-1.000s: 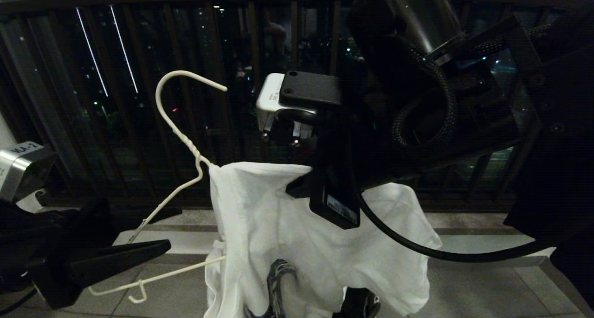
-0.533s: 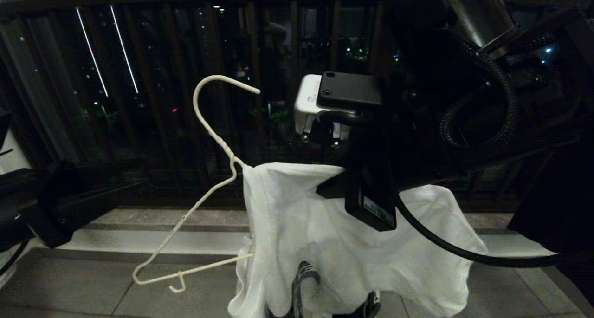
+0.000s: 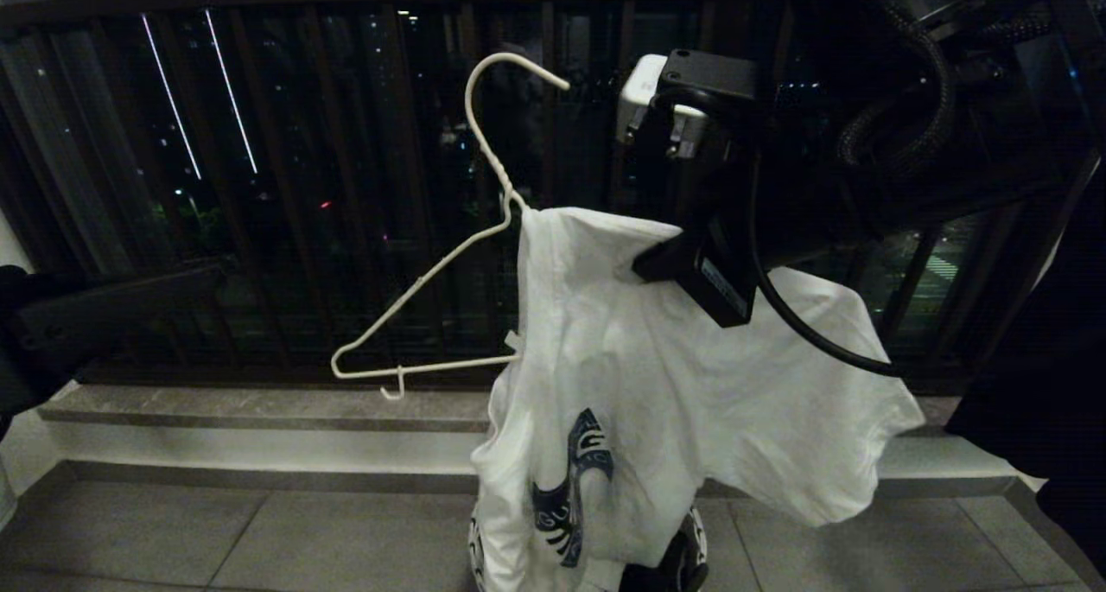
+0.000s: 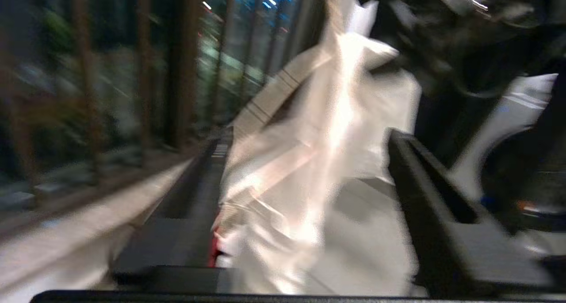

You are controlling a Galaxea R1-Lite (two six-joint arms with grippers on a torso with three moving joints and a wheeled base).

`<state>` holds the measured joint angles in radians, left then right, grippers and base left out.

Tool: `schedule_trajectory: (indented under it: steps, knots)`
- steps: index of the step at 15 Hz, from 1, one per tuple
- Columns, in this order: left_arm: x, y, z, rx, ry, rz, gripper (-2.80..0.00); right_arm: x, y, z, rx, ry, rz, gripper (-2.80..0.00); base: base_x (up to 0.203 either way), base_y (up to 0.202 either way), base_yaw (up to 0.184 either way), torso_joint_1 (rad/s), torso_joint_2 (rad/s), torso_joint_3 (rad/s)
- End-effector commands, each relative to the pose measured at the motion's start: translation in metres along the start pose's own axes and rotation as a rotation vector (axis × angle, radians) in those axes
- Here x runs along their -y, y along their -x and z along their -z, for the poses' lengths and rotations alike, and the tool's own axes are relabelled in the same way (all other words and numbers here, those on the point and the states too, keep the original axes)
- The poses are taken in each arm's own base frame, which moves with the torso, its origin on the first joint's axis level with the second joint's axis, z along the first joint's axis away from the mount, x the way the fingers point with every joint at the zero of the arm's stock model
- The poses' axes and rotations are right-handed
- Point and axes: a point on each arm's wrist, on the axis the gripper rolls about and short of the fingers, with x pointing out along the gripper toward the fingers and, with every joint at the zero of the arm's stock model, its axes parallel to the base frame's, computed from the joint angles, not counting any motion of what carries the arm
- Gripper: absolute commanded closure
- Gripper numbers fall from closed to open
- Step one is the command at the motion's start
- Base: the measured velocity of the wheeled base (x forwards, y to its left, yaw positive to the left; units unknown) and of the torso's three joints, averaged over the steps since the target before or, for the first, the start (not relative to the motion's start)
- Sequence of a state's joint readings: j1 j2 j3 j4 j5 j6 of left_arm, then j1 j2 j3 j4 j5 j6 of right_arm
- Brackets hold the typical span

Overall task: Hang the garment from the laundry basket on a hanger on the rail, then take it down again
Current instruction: Hang the clothes on the clothes rack

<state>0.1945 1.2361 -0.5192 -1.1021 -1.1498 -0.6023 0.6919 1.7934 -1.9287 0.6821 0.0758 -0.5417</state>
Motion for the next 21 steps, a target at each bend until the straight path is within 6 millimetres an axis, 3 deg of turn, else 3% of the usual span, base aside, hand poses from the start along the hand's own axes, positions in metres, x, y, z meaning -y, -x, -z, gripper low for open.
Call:
schedule_trajectory:
  steps: [1, 4, 6, 10, 13, 14, 17, 21]
  knots:
    - [0.025, -0.003, -0.009, -0.049, 0.089, 0.043, 0.00, 0.010, -0.008, -0.001, 0.006, -0.010, 0.027, 0.00, 0.000, 0.000, 0.000, 0.000, 0.00, 0.000]
    - [0.041, -0.014, -0.029, -0.160, 0.298, 0.060, 0.00, 0.011, -0.006, -0.002, 0.024, -0.009, 0.038, 0.00, 0.000, 0.000, 0.000, 0.000, 0.00, 0.000]
    - [0.031, -0.027, -0.028, -0.234, 0.422, 0.041, 0.00, 0.012, -0.001, -0.006, 0.053, -0.006, 0.054, 0.00, 0.000, 0.000, 0.000, 0.000, 0.00, 0.000]
    - [0.001, -0.080, 0.009, -0.337, 0.526, -0.123, 0.00, 0.013, 0.010, -0.010, 0.087, -0.003, 0.074, 0.00, 0.000, 0.000, 0.000, 0.000, 0.00, 0.000]
    - [-0.010, -0.102, 0.034, -0.417, 0.571, -0.170, 0.00, 0.013, 0.012, -0.011, 0.098, -0.005, 0.080, 0.00, 0.000, 0.000, 0.000, 0.000, 0.00, 0.000]
    - [-0.011, -0.108, 0.042, -0.440, 0.580, -0.183, -2.80, 0.013, 0.014, -0.011, 0.102, -0.005, 0.080, 0.00, 0.000, 0.000, 0.000, 0.000, 0.00, 0.000]
    - [-0.009, -0.128, 0.065, -0.491, 0.562, -0.293, -2.80, 0.013, 0.017, -0.012, 0.108, -0.004, 0.083, 0.00, 0.000, 0.000, 0.000, 0.000, 0.00, 0.000]
    - [-0.003, -0.136, 0.077, -0.518, 0.543, -0.324, -2.80, 0.013, 0.019, -0.012, 0.111, -0.002, 0.085, 0.00, 0.000, 0.000, 0.000, 0.000, 0.00, 0.000]
